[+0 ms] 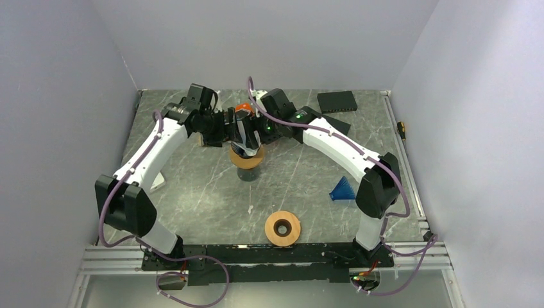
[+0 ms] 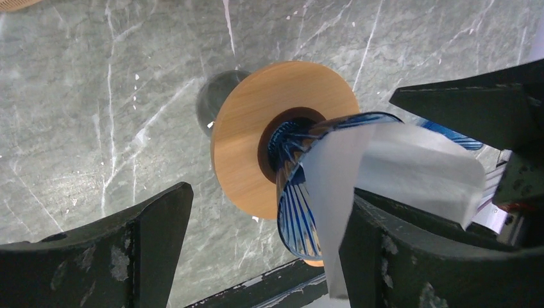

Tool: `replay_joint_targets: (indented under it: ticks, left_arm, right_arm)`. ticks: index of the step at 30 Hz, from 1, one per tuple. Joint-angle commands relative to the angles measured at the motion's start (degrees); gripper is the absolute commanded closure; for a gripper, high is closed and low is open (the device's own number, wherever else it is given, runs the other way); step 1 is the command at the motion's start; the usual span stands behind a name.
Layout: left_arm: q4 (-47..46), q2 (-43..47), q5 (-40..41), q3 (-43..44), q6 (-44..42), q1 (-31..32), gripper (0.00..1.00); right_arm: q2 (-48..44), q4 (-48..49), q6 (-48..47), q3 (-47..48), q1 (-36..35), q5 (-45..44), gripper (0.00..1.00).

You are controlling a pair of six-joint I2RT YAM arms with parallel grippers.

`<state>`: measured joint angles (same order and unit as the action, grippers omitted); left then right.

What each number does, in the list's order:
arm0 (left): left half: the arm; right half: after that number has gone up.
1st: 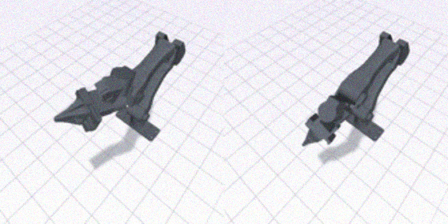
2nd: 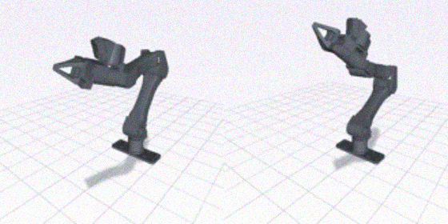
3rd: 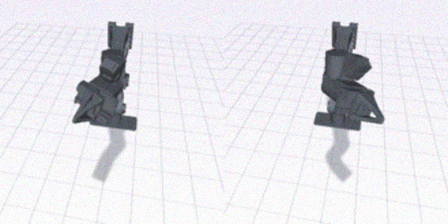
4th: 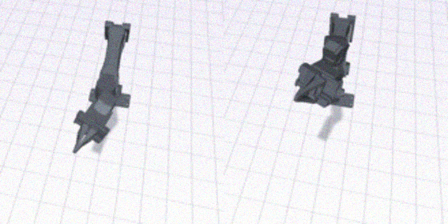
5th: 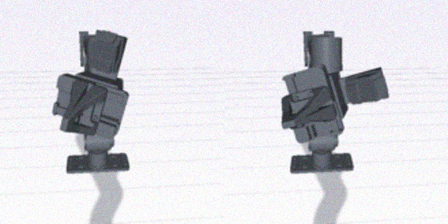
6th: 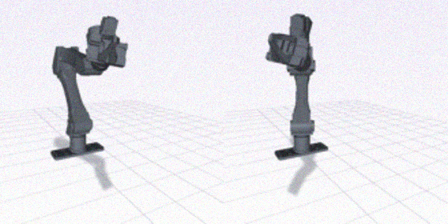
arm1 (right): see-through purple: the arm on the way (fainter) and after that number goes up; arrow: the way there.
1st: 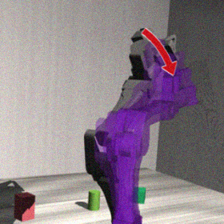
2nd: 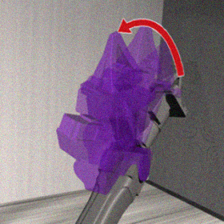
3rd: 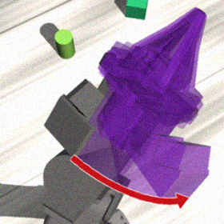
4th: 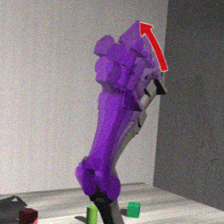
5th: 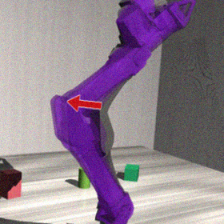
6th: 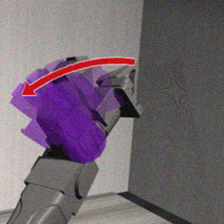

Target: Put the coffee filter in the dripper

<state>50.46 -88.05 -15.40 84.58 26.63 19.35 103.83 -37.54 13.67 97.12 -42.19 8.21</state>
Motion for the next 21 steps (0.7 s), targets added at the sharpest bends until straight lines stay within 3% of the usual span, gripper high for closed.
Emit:
replay_joint_targets:
  ticks: [1,21]
  left_arm:
    - [-0.1,-1.1,-0.7,2.0,-0.3,0.3,0.16]
    - [-0.1,-1.7,4.2,-2.8,-2.0,0.5,0.17]
  right_arm:
    - [0.2,3.2,-0.4,0.9,-0.2,1.1,0.23]
    - [1.6,3.5,-2.5,-3.7,-0.2,-2.8,0.28]
